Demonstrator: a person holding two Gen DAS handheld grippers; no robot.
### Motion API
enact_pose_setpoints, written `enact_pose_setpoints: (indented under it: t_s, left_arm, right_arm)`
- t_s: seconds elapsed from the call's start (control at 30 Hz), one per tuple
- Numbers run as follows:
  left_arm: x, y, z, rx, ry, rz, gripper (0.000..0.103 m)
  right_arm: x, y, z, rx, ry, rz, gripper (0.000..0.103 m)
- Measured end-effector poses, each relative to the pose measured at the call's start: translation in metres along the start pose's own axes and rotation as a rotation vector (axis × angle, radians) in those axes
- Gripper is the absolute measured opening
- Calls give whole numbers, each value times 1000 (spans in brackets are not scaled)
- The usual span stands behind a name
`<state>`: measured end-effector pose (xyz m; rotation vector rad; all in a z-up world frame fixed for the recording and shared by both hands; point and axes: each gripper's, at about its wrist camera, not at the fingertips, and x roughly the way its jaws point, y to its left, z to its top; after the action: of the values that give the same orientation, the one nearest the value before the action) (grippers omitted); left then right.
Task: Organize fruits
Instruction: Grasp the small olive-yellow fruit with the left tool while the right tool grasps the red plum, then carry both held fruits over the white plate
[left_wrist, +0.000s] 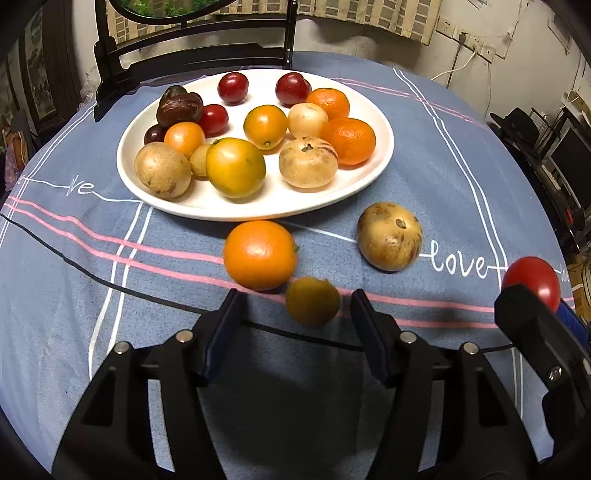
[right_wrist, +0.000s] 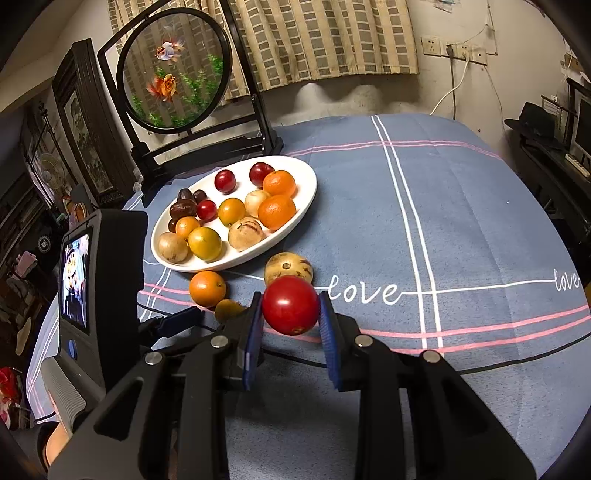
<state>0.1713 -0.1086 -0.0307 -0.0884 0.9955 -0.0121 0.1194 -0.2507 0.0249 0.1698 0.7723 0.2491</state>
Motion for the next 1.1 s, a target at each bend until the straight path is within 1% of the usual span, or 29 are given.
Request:
enact_pose_setpoints:
  t_s: [0.1, 0.13, 0.17, 0.23, 0.27, 0.33, 0.37, 0.4, 0.53, 0.6, 0.67, 0.83, 1.1]
  left_arm:
    - [2, -1, 2, 2, -9, 11, 61]
    - [2, -1, 2, 6, -15, 26, 58]
    - [1, -1, 2, 8, -19, 42, 52]
    - [0, 1, 2, 10, -20, 29, 50]
    - [0, 3, 1, 16, -19, 22, 47]
    - [-4, 5, -1, 32, -13, -2, 39]
    - [-6, 5, -3, 38, -7, -16, 30]
    - [-7, 5, -6, 49, 3, -27, 30]
    - [-16, 10, -17, 81, 3, -64, 30]
    - [-21, 17, -21, 82, 8, -96, 30]
    - [-23, 22, -23, 81, 12, -107, 30]
    - [-32, 35, -22, 102, -13, -97, 29]
    - [-57, 48, -24, 214, -103, -58, 29]
  right_arm:
    - [-1, -2, 0, 6, -2, -2, 30]
    - [-1, -3, 1, 9, -1, -4, 30]
    - [0, -4, 0, 9, -1, -3, 29]
    - [0, -4, 0, 10, -1, -3, 30]
    - [0, -4, 0, 10, -3, -3, 30]
    - [-1, -5, 0, 12, -5, -4, 30]
    - [0, -5, 0, 15, -5, -5, 30]
    - [0, -6, -1, 17, -5, -7, 30]
    - [0, -6, -1, 20, -6, -8, 30]
    - [-1, -4, -1, 17, -10, -6, 30]
    - [-1, -3, -1, 13, -11, -3, 30]
    - [-2, 1, -1, -1, -14, 9, 30]
    - [0, 11, -3, -39, -13, 28, 30]
